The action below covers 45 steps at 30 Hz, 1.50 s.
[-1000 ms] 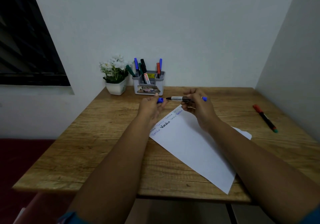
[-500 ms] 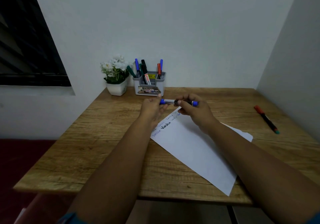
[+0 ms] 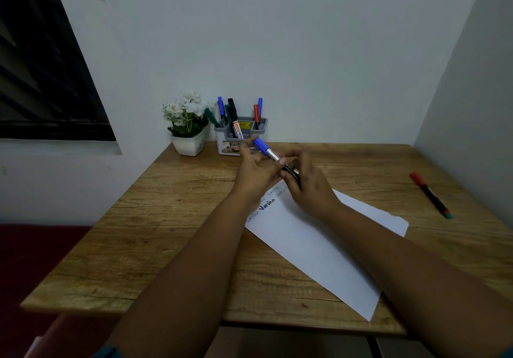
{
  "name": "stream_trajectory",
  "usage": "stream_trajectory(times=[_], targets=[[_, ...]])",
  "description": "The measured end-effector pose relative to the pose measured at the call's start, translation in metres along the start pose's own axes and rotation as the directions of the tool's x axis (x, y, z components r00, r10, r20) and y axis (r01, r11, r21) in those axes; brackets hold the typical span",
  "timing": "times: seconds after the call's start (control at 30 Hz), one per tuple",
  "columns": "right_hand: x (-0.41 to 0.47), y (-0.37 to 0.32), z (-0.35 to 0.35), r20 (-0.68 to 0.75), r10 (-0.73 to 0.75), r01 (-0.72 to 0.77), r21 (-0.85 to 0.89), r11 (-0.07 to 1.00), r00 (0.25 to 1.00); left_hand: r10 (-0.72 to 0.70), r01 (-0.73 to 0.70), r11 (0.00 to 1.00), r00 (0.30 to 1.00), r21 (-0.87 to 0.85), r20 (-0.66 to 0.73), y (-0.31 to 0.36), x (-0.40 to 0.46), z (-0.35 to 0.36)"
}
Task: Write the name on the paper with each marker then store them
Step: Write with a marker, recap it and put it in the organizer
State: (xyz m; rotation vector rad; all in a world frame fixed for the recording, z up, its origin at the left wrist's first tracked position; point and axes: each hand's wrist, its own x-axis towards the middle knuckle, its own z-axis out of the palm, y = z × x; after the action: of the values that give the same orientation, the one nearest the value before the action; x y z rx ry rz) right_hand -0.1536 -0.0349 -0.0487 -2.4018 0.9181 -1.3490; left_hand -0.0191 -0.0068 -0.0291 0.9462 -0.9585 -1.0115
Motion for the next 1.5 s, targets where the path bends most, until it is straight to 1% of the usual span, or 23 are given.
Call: stream_trajectory(times=[0.2,0.3,0.53,0.73,0.8,0.83,0.9,0.97,1.03,1.1,1.17,1.23,1.27,1.3,1.33,1.37,1.4,1.43,1.47,1.5], targets=[[-0.002,0.001,0.002,0.024,-0.008,0.008,0.019,1.000,1.000,0.017,-0.017,1.000,1.000,0.013,-0.026,0.001,-0.001,0.002],[-0.003,0.000,0.003,0.018,-0.001,0.000,0.029,1.000,1.000,0.061,-0.060,0.998,0.997,0.007,-0.039,0.001,-0.002,0.005],[-0.003,0.002,0.003,0.002,-0.039,0.039,0.062,0.997,0.999,0.144,-0.144,0.990,0.990,-0.001,-0.012,0.002,-0.002,0.005],[-0.001,0.003,0.001,0.010,-0.030,0.029,0.070,0.997,0.999,0.194,-0.192,0.980,0.980,0.046,-0.054,0.001,-0.003,0.005],[0.001,0.003,0.000,-0.004,-0.031,0.031,0.047,0.998,1.000,0.197,-0.197,0.980,0.979,-0.001,-0.051,0.005,-0.001,0.003],[0.002,0.003,-0.002,-0.015,-0.030,0.031,0.023,0.999,0.999,0.185,-0.189,0.980,0.981,-0.067,-0.057,0.009,0.000,0.001],[0.004,0.004,-0.006,-0.017,-0.049,0.048,-0.036,0.998,0.999,0.176,-0.191,0.969,0.979,-0.157,-0.106,0.014,0.004,-0.006],[0.004,0.002,-0.008,0.018,-0.088,0.089,-0.085,0.992,0.996,0.186,-0.212,0.963,0.970,-0.165,-0.158,0.015,0.006,-0.012],[0.002,-0.001,-0.005,0.050,-0.117,0.122,-0.114,0.986,0.992,0.180,-0.209,0.958,0.971,-0.194,-0.159,0.015,0.006,-0.016],[0.001,-0.005,-0.002,0.050,-0.116,0.121,-0.097,0.988,0.992,0.178,-0.207,0.954,0.973,-0.217,-0.145,0.013,0.006,-0.017],[0.001,-0.008,-0.004,0.037,-0.081,0.083,-0.043,0.996,0.996,0.176,-0.199,0.957,0.976,-0.210,-0.124,0.012,0.006,-0.017],[0.000,-0.007,-0.005,0.069,-0.001,0.000,0.020,1.000,0.998,0.170,-0.186,0.966,0.980,-0.179,-0.102,0.010,0.007,-0.018],[0.000,-0.007,-0.004,0.106,0.070,-0.079,0.080,0.994,0.992,0.163,-0.176,0.972,0.982,-0.154,-0.096,0.009,0.007,-0.018],[0.000,-0.007,-0.003,0.155,0.159,-0.186,0.181,0.966,0.975,0.155,-0.166,0.978,0.984,-0.130,-0.094,0.008,0.008,-0.018],[0.000,-0.009,-0.002,0.218,0.248,-0.309,0.321,0.895,0.944,0.149,-0.158,0.982,0.984,-0.107,-0.093,0.008,0.009,-0.019],[0.000,-0.009,-0.001,0.287,0.328,-0.430,0.458,0.778,0.900,0.145,-0.153,0.984,0.985,-0.089,-0.091,0.006,0.010,-0.019],[0.000,-0.010,0.000,0.348,0.383,-0.518,0.557,0.650,0.856,0.142,-0.148,0.986,0.986,-0.073,-0.085,0.005,0.011,-0.019],[0.000,-0.010,-0.001,0.387,0.412,-0.565,0.591,0.576,0.825,0.138,-0.143,0.988,0.987,-0.061,-0.081,0.004,0.011,-0.019],[0.001,-0.009,0.000,0.383,0.422,-0.570,0.559,0.602,0.822,0.136,-0.140,0.989,0.988,-0.052,-0.078,0.002,0.012,-0.019],[0.001,-0.007,-0.001,0.336,0.411,-0.528,0.453,0.719,0.848,0.134,-0.137,0.990,0.988,-0.041,-0.070,-0.001,0.012,-0.018]])
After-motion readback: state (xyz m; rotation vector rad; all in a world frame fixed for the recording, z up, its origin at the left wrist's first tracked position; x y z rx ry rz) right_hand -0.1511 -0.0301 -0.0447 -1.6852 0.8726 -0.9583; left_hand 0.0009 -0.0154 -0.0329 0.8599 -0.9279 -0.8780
